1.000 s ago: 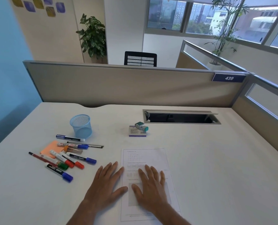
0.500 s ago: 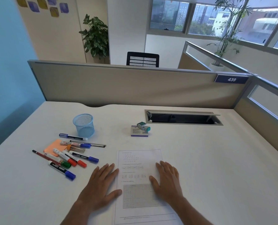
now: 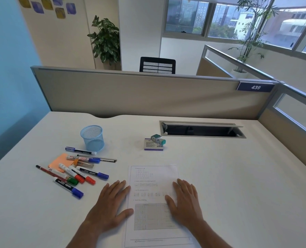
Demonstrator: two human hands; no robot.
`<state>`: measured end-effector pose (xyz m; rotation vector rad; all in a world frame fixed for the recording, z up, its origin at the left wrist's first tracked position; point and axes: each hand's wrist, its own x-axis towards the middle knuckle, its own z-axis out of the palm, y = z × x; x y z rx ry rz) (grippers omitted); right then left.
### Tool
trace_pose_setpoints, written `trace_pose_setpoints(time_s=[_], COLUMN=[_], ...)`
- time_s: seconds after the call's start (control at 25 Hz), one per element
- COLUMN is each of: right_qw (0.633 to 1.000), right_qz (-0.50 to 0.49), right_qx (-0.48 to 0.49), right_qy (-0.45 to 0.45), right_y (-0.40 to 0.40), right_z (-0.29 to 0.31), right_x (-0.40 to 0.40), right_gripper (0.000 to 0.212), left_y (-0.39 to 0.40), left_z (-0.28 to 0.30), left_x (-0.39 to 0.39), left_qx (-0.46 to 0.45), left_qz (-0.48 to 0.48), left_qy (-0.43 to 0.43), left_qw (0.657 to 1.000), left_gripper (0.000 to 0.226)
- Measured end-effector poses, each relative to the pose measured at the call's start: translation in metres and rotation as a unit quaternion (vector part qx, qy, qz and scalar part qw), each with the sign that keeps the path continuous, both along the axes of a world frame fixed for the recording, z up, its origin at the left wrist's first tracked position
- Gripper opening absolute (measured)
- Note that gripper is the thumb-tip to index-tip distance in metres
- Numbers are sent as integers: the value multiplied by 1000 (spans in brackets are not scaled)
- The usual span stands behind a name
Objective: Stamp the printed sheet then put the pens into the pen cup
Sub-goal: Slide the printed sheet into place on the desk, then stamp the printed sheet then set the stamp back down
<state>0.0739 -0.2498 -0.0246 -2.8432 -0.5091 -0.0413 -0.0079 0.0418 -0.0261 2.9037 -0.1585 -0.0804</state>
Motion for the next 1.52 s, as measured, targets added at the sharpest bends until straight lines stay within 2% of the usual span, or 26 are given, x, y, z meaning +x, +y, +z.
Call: trace_pose_setpoints(time_s=[0.16,0.32,0.52,0.68,0.84,1.0,1.24,1.4,1.52], right_qw=[998,992,979,975,977,979,985,994,993], right_qz=[-10,-47,-95,-122,-115,-116,-111,-94,-102], right_qx=[56,114,178,178,174,158,118,39,42], right_qy=[-19,-30,22,58,53,62,58,39,36], right_y=[2,8,31,51,68,82,99,103,104], right_z=[2,10,31,46,50,48,42,34,31], right_x=[0,18,64,107,145,177,207,210,211], right_gripper=[68,56,50,53,53,55,41,32,28], left_y=[-1,-8,-24,-32,-35,-32,-33,-36,-37], left_z=[0,13,34,44,47,42,28,21,17], left_x=[1,13,56,98,136,166,203,211,213], left_qx=[-31,-115,-233,-307,-354,-359,-310,-271,-256], left_qz=[19,98,183,232,264,273,288,310,311], left_qy=[-6,-27,-49,-57,-62,-51,-52,-62,-62], left_qw=[999,988,954,921,895,891,905,909,913], left_gripper=[86,84,69,63,60,61,60,59,60])
